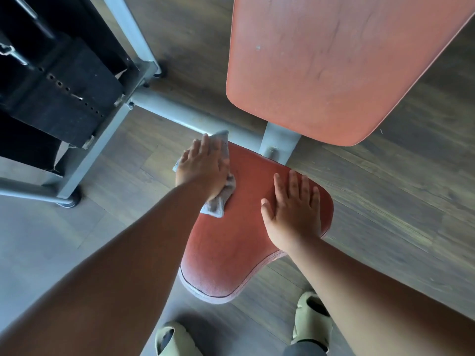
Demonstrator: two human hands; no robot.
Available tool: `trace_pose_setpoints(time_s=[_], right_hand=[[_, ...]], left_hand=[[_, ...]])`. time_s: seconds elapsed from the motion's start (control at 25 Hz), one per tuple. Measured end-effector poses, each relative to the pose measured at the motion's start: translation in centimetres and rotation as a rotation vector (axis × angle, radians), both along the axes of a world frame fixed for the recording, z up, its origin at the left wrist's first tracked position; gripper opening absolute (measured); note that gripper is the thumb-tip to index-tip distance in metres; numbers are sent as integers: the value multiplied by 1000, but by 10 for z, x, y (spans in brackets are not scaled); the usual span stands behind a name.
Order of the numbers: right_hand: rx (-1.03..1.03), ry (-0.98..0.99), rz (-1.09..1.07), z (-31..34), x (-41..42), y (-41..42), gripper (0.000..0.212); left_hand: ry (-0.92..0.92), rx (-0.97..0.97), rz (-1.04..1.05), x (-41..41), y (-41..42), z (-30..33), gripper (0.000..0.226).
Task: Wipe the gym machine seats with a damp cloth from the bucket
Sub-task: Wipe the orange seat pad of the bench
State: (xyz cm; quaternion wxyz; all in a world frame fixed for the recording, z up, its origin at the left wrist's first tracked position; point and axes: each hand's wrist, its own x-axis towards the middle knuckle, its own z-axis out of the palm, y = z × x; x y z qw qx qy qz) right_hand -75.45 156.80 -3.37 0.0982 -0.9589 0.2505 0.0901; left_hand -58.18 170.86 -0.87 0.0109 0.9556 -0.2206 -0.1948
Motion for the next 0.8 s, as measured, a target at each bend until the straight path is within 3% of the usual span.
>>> trace_pose_setpoints(time_s=[0.16, 0.44, 0.64, 0.8], right_hand=[[21, 22, 4, 7, 1, 1, 73], [78, -31, -39, 6, 1, 0, 75], [170, -75, -72, 10, -1, -5, 76], [118, -18, -30, 8, 0, -4, 72]], left_hand=[[4, -51, -252, -56, 54, 13, 70], [6, 45, -90, 25, -34, -7, 58], [16, -53, -514, -78, -1, 10, 64], [-7, -23, -409, -94, 41, 23, 56]])
